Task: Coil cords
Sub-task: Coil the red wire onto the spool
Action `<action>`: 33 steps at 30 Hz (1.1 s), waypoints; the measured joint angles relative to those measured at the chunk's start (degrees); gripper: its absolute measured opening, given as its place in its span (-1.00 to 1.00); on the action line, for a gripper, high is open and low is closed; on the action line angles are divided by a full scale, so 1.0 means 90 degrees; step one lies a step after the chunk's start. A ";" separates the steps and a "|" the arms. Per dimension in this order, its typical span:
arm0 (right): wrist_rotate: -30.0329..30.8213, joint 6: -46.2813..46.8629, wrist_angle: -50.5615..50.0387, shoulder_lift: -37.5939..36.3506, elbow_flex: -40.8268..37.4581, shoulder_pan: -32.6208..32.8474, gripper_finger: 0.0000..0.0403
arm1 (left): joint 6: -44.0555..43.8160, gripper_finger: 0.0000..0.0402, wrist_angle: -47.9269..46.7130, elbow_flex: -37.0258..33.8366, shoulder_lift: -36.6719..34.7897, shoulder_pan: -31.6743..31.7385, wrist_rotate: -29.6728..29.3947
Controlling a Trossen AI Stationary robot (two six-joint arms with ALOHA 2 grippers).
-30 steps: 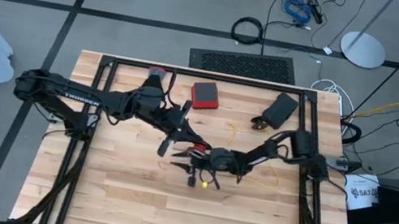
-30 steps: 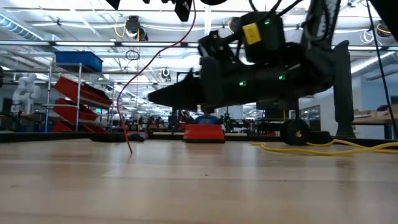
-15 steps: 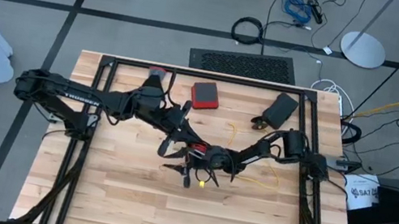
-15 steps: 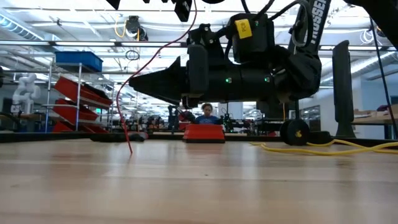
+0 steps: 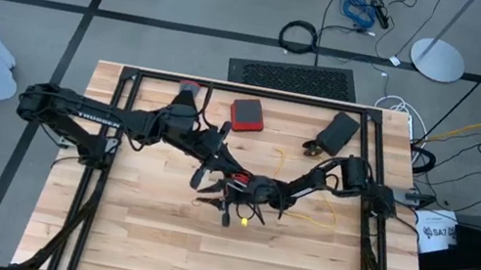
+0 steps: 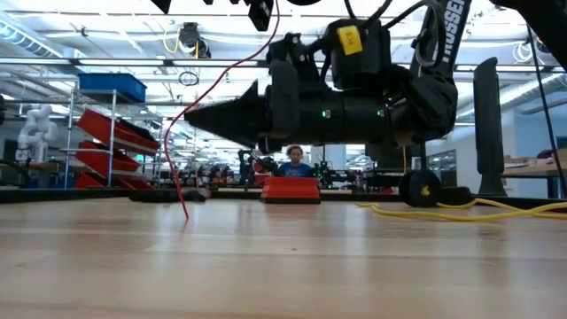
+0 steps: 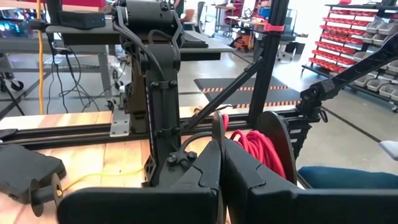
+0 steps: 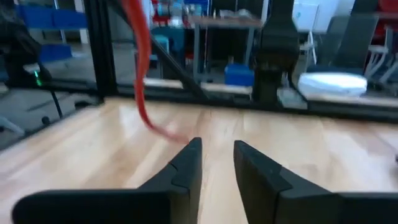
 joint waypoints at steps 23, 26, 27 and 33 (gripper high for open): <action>-0.0378 0.0034 0.0039 0.0000 0.0000 0.0130 -0.54 | -0.0005 -0.96 -0.0036 0.0000 0.0002 0.0000 -0.0002; -0.0263 0.0029 0.0116 0.0000 0.0000 0.0131 -0.54 | -0.0006 -0.96 -0.0036 0.0000 0.0002 0.0000 -0.0002; -0.0259 0.0027 0.0114 0.0000 0.0000 0.0131 -0.54 | -0.0004 -0.96 -0.0037 0.0000 0.0002 0.0000 -0.0003; -0.0205 0.0000 0.0146 0.0000 0.0000 0.0131 -0.54 | -0.0004 -0.96 -0.0039 0.0000 0.0002 0.0000 -0.0005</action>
